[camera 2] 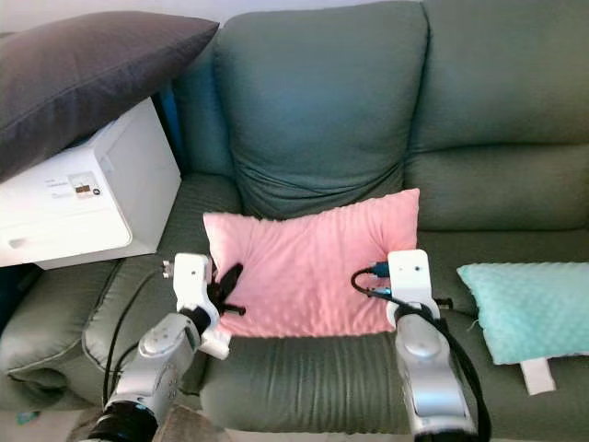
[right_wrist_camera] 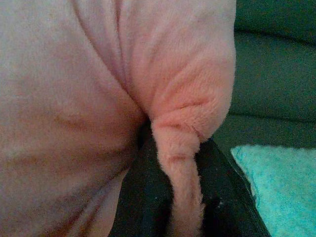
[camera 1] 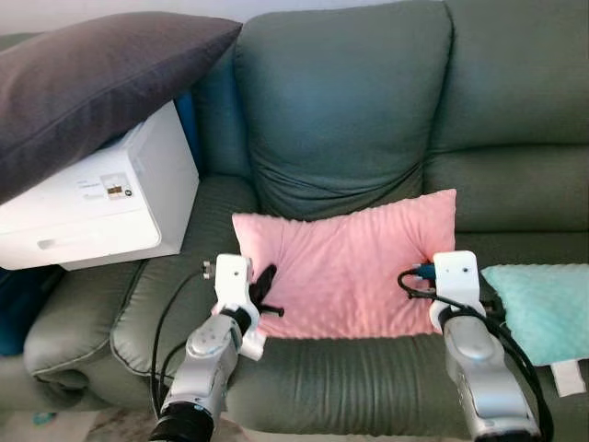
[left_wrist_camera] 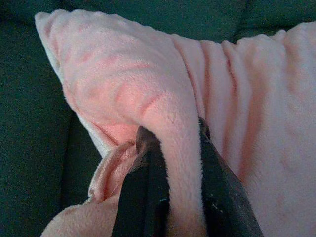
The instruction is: Move the pillow to the sofa
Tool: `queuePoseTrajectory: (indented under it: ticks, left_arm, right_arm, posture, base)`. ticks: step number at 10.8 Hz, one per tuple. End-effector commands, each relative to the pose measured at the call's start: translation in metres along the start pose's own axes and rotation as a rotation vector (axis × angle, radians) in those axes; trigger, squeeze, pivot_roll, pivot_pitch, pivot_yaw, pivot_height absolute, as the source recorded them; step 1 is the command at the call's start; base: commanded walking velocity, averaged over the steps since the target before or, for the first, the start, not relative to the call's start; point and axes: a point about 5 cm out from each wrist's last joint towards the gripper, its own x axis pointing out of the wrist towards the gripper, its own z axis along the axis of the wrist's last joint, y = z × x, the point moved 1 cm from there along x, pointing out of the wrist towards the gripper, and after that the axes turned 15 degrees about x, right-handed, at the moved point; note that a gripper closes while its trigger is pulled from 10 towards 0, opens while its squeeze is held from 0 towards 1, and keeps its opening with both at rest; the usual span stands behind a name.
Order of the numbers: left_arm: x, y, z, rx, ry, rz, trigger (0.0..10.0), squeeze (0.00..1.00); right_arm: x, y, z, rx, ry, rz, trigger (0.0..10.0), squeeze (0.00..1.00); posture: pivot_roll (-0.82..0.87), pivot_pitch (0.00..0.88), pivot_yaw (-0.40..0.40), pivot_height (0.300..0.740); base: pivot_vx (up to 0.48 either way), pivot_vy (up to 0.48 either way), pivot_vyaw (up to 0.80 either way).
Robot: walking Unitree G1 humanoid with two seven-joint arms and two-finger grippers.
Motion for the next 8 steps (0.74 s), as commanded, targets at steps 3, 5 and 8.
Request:
queuePoseTrajectory:
  ticks: [3,5,8]
  left_arm:
    - [0.006,0.001,0.005,0.014,-0.026,-0.024,10.0,0.00]
    - [0.012,0.000,0.011,0.003,-0.042,-0.026,10.0,0.00]
    - [0.013,-0.004,0.010,-0.005,-0.046,-0.031,10.0,0.00]
  right_arm:
    - [-0.007,-0.006,0.004,0.015,-0.020,-0.039,10.0,0.00]
    - [-0.008,-0.004,0.006,0.008,-0.021,-0.031,10.0,0.00]
    - [-0.005,-0.002,0.010,0.003,-0.026,-0.019,10.0,0.00]
  posture:
    - [-0.30,0.085,0.157,0.740]
    - [-0.30,0.094,0.152,0.740]
    - [-0.29,0.096,0.146,0.740]
  base:
    - [0.117,0.000,0.00]
    - [0.480,0.000,0.00]
    - [0.480,0.000,0.00]
